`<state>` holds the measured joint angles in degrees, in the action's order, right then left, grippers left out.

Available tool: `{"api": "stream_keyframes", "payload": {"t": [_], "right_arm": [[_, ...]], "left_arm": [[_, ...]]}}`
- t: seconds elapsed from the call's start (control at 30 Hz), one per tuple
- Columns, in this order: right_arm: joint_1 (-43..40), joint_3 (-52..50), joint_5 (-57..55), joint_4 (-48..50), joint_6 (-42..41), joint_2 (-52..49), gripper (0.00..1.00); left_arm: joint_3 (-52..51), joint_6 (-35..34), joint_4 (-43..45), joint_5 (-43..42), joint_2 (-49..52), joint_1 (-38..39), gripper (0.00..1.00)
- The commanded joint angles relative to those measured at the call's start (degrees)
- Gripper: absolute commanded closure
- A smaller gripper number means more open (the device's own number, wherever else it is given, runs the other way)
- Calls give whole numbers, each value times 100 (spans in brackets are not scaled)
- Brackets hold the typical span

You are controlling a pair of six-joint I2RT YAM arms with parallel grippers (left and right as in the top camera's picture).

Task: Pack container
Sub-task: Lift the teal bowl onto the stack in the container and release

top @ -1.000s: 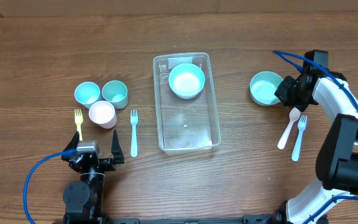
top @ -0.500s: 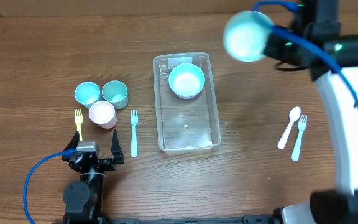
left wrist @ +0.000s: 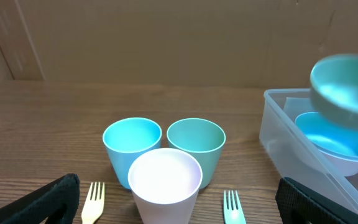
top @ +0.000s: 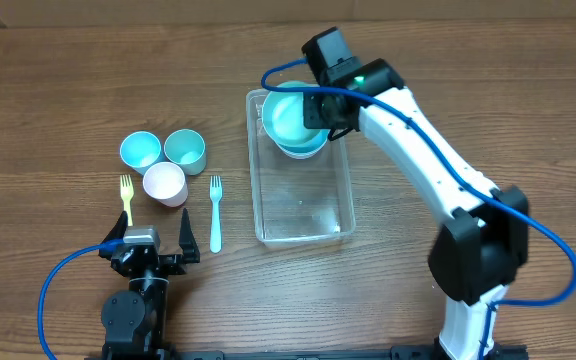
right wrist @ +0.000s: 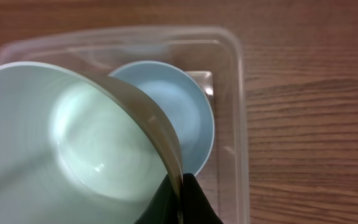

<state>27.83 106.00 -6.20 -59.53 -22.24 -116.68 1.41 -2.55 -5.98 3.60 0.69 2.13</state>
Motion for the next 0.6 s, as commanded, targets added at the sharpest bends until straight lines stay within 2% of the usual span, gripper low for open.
{"api": "stream_keyframes", "payload": {"t": [0.0, 0.07, 0.13, 0.2, 0.3, 0.4, 0.5, 0.57], "right_arm": [[-22, 9, -61, 72, -55, -256, 96], [-20, 9, -61, 72, -52, -304, 93], [-20, 17, -61, 85, -48, -302, 59], [-20, 33, -68, 39, -39, -280, 44], [-59, 295, -389, -306, -31, -63, 42], [-234, 798, -885, -994, -221, 599, 38], [-870, 885, -892, -1508, -323, 1628, 34], [-1386, 885, -857, -1810, -326, 2105, 26]], "left_arm": [[-31, 109, 26, -66, -44, -33, 0], [-31, 109, 24, -66, -44, -33, 0], [-31, 109, 24, -66, -44, -33, 0], [-31, 109, 24, -66, -44, -33, 0], [-31, 109, 24, -66, -44, -33, 0], [-31, 109, 24, -66, -42, -33, 0], [-31, 109, 24, -66, -44, -33, 0], [-31, 109, 24, -66, -44, -33, 0]]}}
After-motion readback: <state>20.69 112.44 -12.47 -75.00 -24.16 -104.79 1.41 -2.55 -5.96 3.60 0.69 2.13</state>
